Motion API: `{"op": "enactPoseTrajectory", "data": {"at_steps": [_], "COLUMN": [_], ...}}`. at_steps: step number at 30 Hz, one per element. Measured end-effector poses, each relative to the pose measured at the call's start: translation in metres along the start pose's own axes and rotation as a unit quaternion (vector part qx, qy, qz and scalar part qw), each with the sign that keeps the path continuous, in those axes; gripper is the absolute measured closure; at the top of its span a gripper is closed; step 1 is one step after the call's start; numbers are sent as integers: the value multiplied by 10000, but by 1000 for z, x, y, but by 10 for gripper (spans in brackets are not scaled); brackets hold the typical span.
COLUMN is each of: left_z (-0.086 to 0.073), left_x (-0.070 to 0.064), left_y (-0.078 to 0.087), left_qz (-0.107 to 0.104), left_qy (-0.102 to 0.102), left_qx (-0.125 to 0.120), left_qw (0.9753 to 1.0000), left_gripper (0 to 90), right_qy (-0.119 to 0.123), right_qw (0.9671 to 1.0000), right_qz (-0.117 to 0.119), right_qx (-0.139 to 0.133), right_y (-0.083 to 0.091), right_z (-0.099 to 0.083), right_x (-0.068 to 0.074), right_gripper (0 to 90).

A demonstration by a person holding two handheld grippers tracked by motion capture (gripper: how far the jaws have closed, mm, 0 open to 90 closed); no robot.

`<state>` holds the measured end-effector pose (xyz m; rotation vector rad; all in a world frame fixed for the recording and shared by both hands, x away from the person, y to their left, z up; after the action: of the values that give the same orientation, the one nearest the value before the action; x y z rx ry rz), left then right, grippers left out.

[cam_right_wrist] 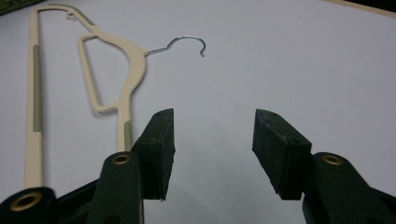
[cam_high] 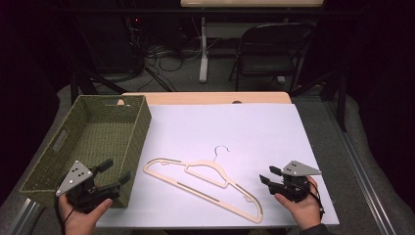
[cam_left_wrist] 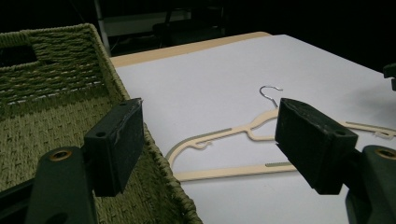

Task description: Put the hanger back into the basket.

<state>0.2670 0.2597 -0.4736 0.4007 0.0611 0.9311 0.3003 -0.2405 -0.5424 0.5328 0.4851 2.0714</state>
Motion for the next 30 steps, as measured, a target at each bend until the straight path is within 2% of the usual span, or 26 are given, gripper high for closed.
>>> {"op": "enactPoseTrajectory", "data": {"at_steps": [7,10,11,12,13,14,15,16,17,18,19,20,21,22,23,24,26,28,29,30], "left_z": [-2,-1,-1,0,0,0,0,1,1,1,1,2,2,2,2,2,2,2,2,2], "left_x": [0,0,0,-1,-1,-2,-2,-2,-2,-2,-2,-2,-2,-2,-2,-2,-2,-2,-2,-2], "left_y": [-1,-1,-1,-1,-1,-1,-1,-1,-1,0,0,1,1,1,1,1,1,1,1,1], "left_qz": [-9,-19,-19,-22,-22,-27,-32,-33,-39,-34,-34,-38,-38,-38,-38,-33,-37,-41,-41,-40], "left_qy": [24,82,82,78,78,55,48,43,34,34,34,46,46,41,41,36,40,44,44,43], "left_qx": [79,81,81,105,105,103,112,113,114,104,104,88,88,83,83,89,91,93,93,91], "left_qw": [10000,9999,9999,9999,9999,9999,9999,9999,9999,9999,9999,9999,9999,10000,10000,9999,9999,9999,9999,9999], "left_gripper": [239,239,239,239,239,239,239,240,240,240,240,240,240,240,240,240,240,240,240,240], "right_qy": [83,275,275,431,431,627,627,785,785,934,934,1066,1066,1136,1136,1210,1208,1291,1291,1383], "right_qw": [9996,9981,9981,9972,9972,9956,9956,9940,9940,9923,9923,9904,9904,9895,9895,9880,9882,9866,9866,9843], "right_qz": [53,85,85,111,111,141,141,136,136,131,131,144,144,148,148,171,179,208,208,180], "right_qx": [276,538,538,600,600,681,681,754,754,806,806,866,866,881,881,947,926,974,974,1083], "right_y": [-5,-7,-7,-6,-6,-5,-5,-4,-4,-4,-4,-4,-4,-5,-5,-6,-7,-11,-11,-12], "right_z": [4,10,10,15,15,22,22,29,29,37,37,48,48,59,59,69,72,85,85,93], "right_x": [1,9,9,14,14,21,21,25,25,30,30,35,35,40,40,44,46,54,54,59], "right_gripper": [485,485,485,485,485,485,485,486,486,486,486,485,485,484,484,483,483,482,482,476]}}
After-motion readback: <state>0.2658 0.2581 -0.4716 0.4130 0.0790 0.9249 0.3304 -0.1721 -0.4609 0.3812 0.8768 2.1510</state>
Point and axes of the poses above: each handheld gripper's, and its own axes: y roughly backward along the jaws, z roughly out of its top, x roughly to its left, the point moved 4 cm from there along -y, roughly forward along the jaws, and after that the axes turned 12 degrees about -y, right-handed, at the moved point
